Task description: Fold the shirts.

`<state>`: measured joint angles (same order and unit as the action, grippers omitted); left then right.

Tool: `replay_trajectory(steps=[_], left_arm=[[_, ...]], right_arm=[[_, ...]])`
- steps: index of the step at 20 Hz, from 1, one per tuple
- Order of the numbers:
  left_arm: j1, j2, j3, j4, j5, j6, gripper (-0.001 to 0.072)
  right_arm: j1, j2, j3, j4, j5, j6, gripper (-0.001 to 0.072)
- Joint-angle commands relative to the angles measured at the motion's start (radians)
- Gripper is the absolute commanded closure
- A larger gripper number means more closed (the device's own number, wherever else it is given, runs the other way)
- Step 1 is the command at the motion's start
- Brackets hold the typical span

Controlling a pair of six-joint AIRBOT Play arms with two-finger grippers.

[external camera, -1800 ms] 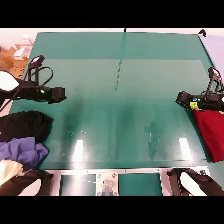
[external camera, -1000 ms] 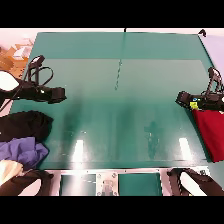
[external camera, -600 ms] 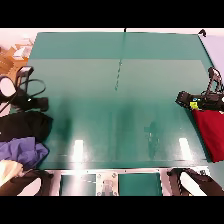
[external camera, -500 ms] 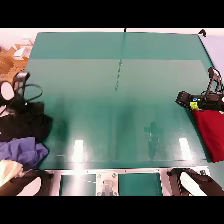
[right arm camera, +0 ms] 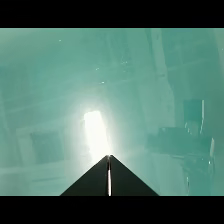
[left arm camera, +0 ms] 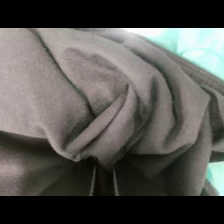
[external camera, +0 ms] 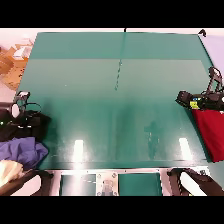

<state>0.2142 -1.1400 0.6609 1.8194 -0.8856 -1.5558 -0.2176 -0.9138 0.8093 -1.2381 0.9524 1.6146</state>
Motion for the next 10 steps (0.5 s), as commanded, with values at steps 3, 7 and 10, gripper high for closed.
replay_trajectory(steps=[3,7,10], left_arm=[[0.004,0.01,0.216,-0.17,-0.149,0.18,0.0685],[-0.187,0.038,0.571,-0.294,-0.303,0.238,0.0685],[-0.439,0.035,0.729,-0.294,-0.276,0.206,0.0686]], right_arm=[[0.0,0.0,0.0,0.0,0.006,0.0,0.0696],[0.0,0.0,0.0,0.001,0.009,0.0,0.0696],[0.0,0.0,0.001,0.001,0.009,0.0,0.0697]])
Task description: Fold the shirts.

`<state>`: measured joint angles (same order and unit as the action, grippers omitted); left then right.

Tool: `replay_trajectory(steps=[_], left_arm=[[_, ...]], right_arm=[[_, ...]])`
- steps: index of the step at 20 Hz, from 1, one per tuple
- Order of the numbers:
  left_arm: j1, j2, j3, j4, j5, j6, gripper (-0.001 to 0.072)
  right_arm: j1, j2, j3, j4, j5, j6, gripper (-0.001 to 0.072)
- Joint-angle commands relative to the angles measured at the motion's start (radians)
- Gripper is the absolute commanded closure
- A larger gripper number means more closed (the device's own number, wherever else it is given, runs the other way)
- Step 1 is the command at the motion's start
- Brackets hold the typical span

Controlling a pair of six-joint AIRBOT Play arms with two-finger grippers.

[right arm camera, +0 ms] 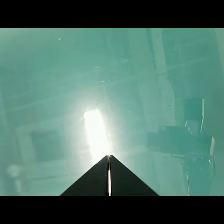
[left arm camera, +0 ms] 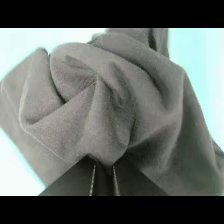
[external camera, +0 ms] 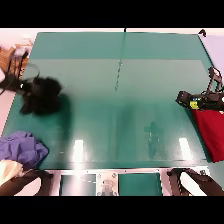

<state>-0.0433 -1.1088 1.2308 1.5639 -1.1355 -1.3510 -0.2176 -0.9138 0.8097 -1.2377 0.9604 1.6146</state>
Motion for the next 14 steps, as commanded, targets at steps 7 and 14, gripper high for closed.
replay_trajectory(steps=[7,14], left_arm=[[-0.485,-0.183,0.169,-0.165,0.128,-0.036,0.0681],[-0.408,-0.367,0.195,-0.299,0.017,-0.092,0.01]], right_arm=[[0.0,0.0,0.0,0.001,0.001,0.0,0.0659],[0.0,-0.001,0.0,0.002,0.017,0.0,0.0403]])
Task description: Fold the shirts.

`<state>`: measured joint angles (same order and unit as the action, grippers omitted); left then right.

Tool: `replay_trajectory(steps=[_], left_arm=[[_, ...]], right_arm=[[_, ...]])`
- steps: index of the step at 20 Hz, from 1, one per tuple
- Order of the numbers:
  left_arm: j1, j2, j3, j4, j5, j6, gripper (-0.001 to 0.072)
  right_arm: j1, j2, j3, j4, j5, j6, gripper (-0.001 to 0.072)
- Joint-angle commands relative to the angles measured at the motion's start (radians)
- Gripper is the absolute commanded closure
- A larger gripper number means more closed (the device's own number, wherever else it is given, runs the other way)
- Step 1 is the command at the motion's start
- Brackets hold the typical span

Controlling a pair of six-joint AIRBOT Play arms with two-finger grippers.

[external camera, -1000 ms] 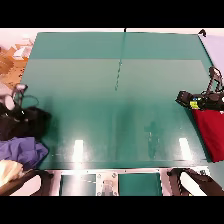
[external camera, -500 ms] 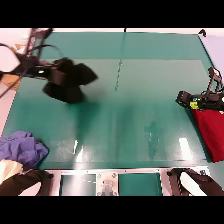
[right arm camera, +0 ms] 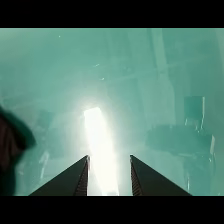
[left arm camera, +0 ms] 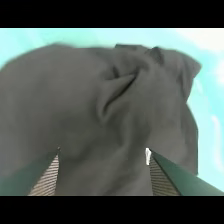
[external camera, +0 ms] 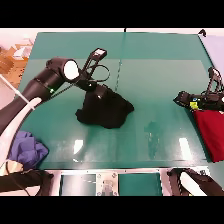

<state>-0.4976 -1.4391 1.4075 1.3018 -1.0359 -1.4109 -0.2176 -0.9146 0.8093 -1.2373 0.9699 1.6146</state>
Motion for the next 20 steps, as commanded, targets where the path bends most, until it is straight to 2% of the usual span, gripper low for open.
replay_trajectory(steps=[1,4,6,7,9,13,17,18,20], left_arm=[[0.095,-0.023,0.034,-0.037,-0.146,-0.046,0.01],[0.225,0.011,0.026,-0.039,-0.323,-0.102,0.0099],[0.274,0.021,-0.029,-0.038,-0.423,-0.129,-0.0013],[0.282,0.027,-0.077,-0.04,-0.437,-0.131,-0.0013],[0.279,0.028,-0.167,-0.085,-0.396,-0.131,-0.0013],[0.279,0.013,-0.314,-0.237,-0.119,-0.043,-0.0013],[0.279,-0.034,-0.394,-0.343,-0.12,0.048,-0.0006],[0.279,-0.036,-0.401,-0.36,-0.116,0.065,0.002],[0.279,-0.036,-0.4,-0.367,-0.1,0.093,0.0306]], right_arm=[[0.0,-0.004,0.0,0.028,0.008,-0.001,0.0402],[0.01,-0.07,0.0,0.185,0.01,-0.101,0.0401],[0.044,-0.167,0.0,0.287,0.01,-0.182,0.032],[0.074,-0.224,0.0,0.335,0.009,-0.221,0.0317],[0.149,-0.338,0.001,0.428,0.0,-0.292,0.0317],[0.258,-0.519,0.015,0.509,-0.07,-0.318,0.0317],[0.292,-0.623,0.074,0.613,-0.077,-0.395,0.0318],[0.299,-0.644,0.092,0.637,-0.08,-0.412,0.0318],[0.315,-0.691,0.135,0.671,-0.08,-0.423,0.033]])
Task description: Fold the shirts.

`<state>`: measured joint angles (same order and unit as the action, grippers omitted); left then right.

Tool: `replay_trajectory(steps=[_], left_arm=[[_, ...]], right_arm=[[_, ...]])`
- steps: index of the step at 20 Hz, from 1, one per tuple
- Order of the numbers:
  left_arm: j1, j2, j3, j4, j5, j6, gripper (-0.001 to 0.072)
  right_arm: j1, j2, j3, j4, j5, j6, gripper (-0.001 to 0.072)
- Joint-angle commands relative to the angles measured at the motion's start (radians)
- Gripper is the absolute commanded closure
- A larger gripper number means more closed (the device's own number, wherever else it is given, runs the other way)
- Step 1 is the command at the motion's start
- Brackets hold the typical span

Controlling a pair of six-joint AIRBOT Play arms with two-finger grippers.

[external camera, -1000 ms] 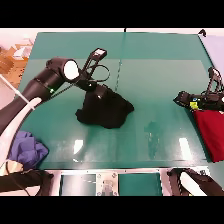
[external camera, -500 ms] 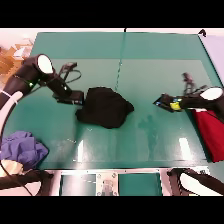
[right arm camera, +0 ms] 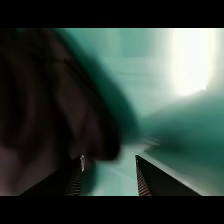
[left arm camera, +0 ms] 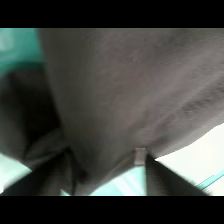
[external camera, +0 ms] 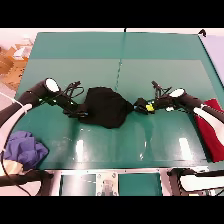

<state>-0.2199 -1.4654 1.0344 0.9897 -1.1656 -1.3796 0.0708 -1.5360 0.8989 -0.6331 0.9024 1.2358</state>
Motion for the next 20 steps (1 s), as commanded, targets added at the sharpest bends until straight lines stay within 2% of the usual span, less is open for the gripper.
replay_trajectory(steps=[1,2,3,4,8,11,16,20], left_arm=[[0.002,-0.01,-0.027,-0.055,0.036,0.077,0.0415],[0.002,-0.01,-0.027,-0.055,0.041,0.081,0.0593],[0.005,-0.01,-0.024,-0.054,0.039,0.096,0.0684],[0.008,-0.01,-0.013,-0.041,0.021,0.1,0.0684],[0.012,0.029,0.153,0.096,-0.092,0.079,0.0684],[0.012,0.113,0.344,0.183,-0.123,0.045,0.0684],[0.012,0.23,0.724,0.188,-0.137,0.045,0.0684],[0.012,0.285,1.039,0.202,-0.148,0.045,0.0684]], right_arm=[[0.037,-0.091,0.061,0.085,-0.011,-0.044,0.0399],[0.049,-0.107,0.074,0.093,-0.01,-0.044,0.0502],[0.055,-0.113,0.083,0.092,-0.002,-0.047,0.0606],[0.053,-0.111,0.09,0.092,0.015,-0.066,0.0696],[-0.066,-0.04,0.171,0.09,0.15,-0.066,0.0699],[-0.198,0.118,0.251,0.09,0.236,-0.058,0.0699],[-0.358,0.429,0.412,0.09,0.354,-0.055,0.0699],[-0.453,0.671,0.578,0.09,0.364,-0.024,0.0698]])
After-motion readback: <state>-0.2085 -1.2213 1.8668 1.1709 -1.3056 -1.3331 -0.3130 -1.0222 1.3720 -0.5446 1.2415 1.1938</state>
